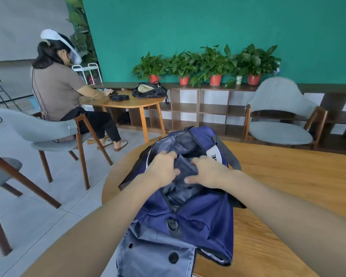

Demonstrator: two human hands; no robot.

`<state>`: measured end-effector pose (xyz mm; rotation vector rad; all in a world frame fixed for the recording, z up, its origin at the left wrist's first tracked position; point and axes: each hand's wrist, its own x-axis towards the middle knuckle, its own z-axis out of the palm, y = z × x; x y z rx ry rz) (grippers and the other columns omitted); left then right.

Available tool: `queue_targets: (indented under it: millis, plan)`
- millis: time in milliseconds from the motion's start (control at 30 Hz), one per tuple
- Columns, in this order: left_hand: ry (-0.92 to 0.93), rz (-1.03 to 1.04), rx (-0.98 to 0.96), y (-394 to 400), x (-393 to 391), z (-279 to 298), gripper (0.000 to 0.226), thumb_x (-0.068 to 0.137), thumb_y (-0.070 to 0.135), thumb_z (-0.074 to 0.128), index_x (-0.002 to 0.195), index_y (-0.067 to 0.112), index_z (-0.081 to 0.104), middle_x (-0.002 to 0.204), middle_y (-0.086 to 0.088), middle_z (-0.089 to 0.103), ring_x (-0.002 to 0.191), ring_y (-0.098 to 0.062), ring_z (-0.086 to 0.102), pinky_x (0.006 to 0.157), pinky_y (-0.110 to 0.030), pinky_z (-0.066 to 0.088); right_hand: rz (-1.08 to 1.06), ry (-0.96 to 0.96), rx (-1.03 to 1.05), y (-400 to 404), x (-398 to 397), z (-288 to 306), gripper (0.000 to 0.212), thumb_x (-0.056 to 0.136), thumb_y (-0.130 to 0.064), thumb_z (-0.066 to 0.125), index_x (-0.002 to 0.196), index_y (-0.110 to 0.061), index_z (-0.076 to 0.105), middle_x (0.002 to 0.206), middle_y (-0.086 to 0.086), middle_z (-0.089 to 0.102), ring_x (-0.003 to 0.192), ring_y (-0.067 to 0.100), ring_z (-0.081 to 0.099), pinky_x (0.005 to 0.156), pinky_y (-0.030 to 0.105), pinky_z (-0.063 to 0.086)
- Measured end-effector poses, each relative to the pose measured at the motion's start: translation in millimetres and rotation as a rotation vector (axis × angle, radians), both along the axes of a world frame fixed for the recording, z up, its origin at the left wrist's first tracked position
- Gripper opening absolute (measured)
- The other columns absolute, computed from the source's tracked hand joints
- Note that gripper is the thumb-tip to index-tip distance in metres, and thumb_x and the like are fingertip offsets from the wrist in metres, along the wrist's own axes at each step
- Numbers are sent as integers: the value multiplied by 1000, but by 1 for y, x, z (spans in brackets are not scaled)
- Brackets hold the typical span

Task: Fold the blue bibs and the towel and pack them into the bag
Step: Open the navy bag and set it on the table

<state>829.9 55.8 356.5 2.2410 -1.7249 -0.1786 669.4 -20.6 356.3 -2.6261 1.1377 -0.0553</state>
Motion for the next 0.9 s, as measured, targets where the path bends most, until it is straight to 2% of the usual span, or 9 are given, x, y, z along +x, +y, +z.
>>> queue_targets:
  millis: [67,133,300,433,500,600,733,800,900]
  plan:
    - [-148,98,239,4,8,-10,72,88,42,74,147,17,40,146,-14,39,135,-41,41,109,-53,37,-90,165,2,-9,-16,-8,91,74,-73,70,138,-13,47,139,13,47,130,33,45,107,44,41]
    - [-306,183,360,11,18,-11,85,81,54,76,147,17,36,148,-16,36,136,-42,38,110,-55,32,-166,227,-6,-19,-31,-10,102,68,-82,67,139,-11,47,144,13,45,136,32,39,110,41,37]
    - [-501,218,400,12,23,-2,97,75,64,77,148,18,33,154,-22,29,137,-43,33,113,-53,26,-185,129,-21,-24,-35,-8,105,64,-88,64,135,-12,50,139,8,48,139,27,31,110,39,34]
    - [-391,174,292,16,15,10,78,82,57,74,139,14,43,143,-17,42,132,-39,42,104,-47,39,-133,-72,52,-17,-34,-10,97,70,-77,72,140,-15,49,138,5,49,133,24,42,108,43,42]
    - [-324,149,206,20,11,14,62,88,51,71,132,13,49,134,-14,52,123,-35,51,90,-42,45,-92,-176,80,-14,-40,-9,86,74,-70,73,139,-17,52,134,2,51,124,20,50,104,38,45]
    - [-309,139,107,27,0,27,45,93,45,67,124,16,53,122,-9,62,112,-31,61,74,-36,42,-45,-283,38,-5,-56,-2,65,81,-63,73,130,-22,60,129,-4,56,121,14,53,101,28,42]
    - [-292,108,27,37,-28,54,46,93,45,68,129,21,52,120,-6,66,110,-29,63,72,-33,42,-55,-311,-7,9,-85,15,63,79,-65,72,128,-28,60,127,-15,56,122,8,50,101,31,44]
    - [-264,77,-13,41,-48,67,53,93,47,67,138,25,50,122,-5,66,112,-29,63,76,-33,46,-73,-315,2,15,-105,24,66,77,-67,72,129,-28,59,128,-13,57,118,9,52,98,34,48]
    - [-248,21,-56,43,-85,79,53,92,48,67,137,27,51,124,-2,66,113,-28,62,79,-35,50,-114,-330,9,25,-142,36,66,73,-71,72,125,-32,60,126,-10,60,113,11,56,96,37,51]
